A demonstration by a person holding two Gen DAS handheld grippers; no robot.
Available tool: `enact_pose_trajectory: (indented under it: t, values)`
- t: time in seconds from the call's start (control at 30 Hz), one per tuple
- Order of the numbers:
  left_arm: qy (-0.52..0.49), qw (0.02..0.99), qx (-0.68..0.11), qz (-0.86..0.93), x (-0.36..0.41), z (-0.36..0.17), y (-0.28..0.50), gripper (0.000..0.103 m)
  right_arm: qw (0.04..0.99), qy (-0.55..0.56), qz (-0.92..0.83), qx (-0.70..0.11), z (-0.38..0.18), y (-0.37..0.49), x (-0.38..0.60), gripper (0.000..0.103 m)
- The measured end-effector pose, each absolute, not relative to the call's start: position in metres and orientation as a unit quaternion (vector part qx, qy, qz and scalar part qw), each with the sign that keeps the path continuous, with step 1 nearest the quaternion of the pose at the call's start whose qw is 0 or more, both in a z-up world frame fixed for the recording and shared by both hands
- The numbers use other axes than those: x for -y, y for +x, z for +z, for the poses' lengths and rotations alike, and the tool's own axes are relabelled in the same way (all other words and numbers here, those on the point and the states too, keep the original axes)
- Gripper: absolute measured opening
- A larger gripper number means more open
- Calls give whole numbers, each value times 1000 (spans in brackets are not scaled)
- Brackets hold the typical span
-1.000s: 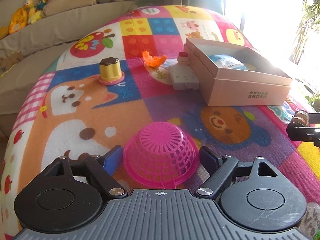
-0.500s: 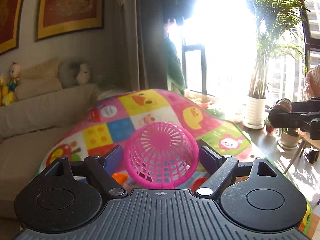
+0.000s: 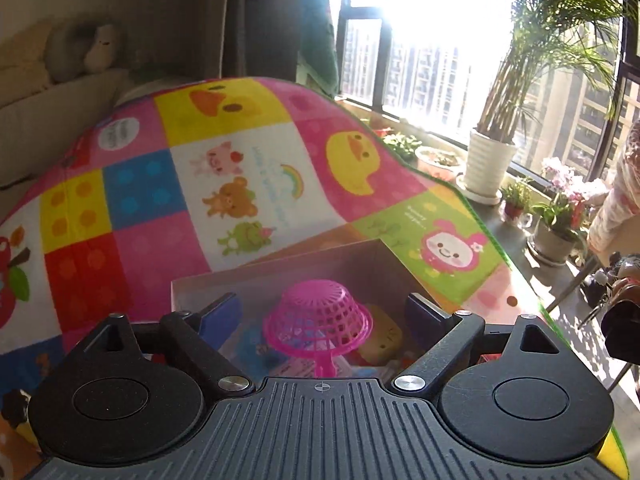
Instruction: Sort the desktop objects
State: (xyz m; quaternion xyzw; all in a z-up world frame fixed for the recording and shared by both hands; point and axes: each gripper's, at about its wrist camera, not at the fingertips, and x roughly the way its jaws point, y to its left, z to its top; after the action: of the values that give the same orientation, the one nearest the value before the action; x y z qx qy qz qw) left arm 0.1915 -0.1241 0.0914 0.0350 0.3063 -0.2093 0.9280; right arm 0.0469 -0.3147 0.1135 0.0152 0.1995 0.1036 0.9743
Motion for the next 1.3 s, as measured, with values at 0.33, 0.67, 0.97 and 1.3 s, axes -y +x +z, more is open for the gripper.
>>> enact_pose_trajectory:
  t: [0.33,0.67,0.97,1.3]
  values:
    - [69,945,-277,-159,59,71,94,97,966,23,121,-226,99,94,303,64]
    - [16,940,-333,-70,-12,33,38,101,950,18,173,-260,110,183,219,69]
    - [-41,948,-317,-7,-60,18,29,102,933,-29,189,-304,102,179,153,68]
    - [-64,949,-307,-20,-64,15,25,103,883,-63,196,-421,60,234,53,45]
